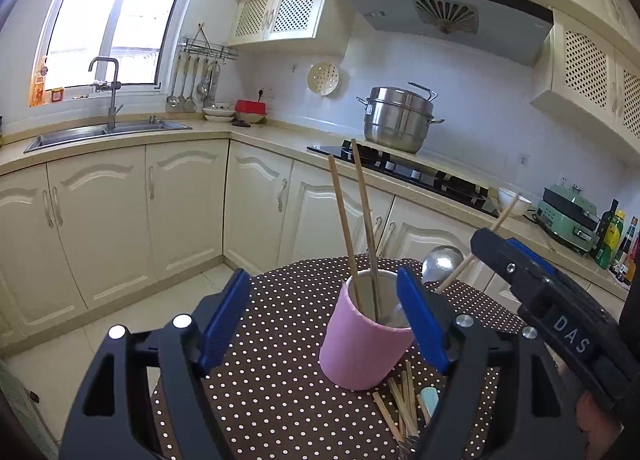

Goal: Organize utensils
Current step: 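Return both tools to the pile and grasp a chopstick with the right tool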

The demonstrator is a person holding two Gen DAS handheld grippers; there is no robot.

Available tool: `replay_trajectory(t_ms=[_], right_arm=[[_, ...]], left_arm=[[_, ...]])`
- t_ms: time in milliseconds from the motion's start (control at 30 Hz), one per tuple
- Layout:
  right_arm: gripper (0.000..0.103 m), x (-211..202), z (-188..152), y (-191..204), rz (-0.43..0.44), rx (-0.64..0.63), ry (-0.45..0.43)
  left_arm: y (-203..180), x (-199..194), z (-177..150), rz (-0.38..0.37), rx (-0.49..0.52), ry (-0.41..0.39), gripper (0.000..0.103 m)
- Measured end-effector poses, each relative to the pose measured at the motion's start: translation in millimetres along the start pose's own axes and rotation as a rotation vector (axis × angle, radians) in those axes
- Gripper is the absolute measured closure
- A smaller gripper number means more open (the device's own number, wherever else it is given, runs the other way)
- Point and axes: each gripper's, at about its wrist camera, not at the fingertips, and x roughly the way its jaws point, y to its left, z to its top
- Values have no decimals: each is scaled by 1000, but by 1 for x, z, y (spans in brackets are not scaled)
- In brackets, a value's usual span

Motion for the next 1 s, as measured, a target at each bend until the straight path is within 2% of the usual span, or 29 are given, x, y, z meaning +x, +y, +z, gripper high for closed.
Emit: replay_trajectory(t_ms=[233,400,600,667,800,933,1000], right_arm=[[44,-20,-1,-6,-22,-1,-4],[38,-34,-10,-16,-54,-22,47],[34,-47,-35,-36,-106,-1,179],[33,-47,-48,-39,-102,-4,256],[33,-47,-72,-35,-88,-46,372],[33,-37,-100,-21,-41,-93,504],[34,-35,-109,-15,-31,-111,536]], left_arm=[[-1,-11,-9,-4,6,35,29],[-6,-13,-22,-17,46,144,29],[-21,-10,-49,-92,115,304,29],[-26,-9,-61,-102,146,353,29],[-29,-9,-83,-59,187,408,29],[-19,-10,-91,-37,145,443,29],[-13,-12,-96,-33,126,458,29]])
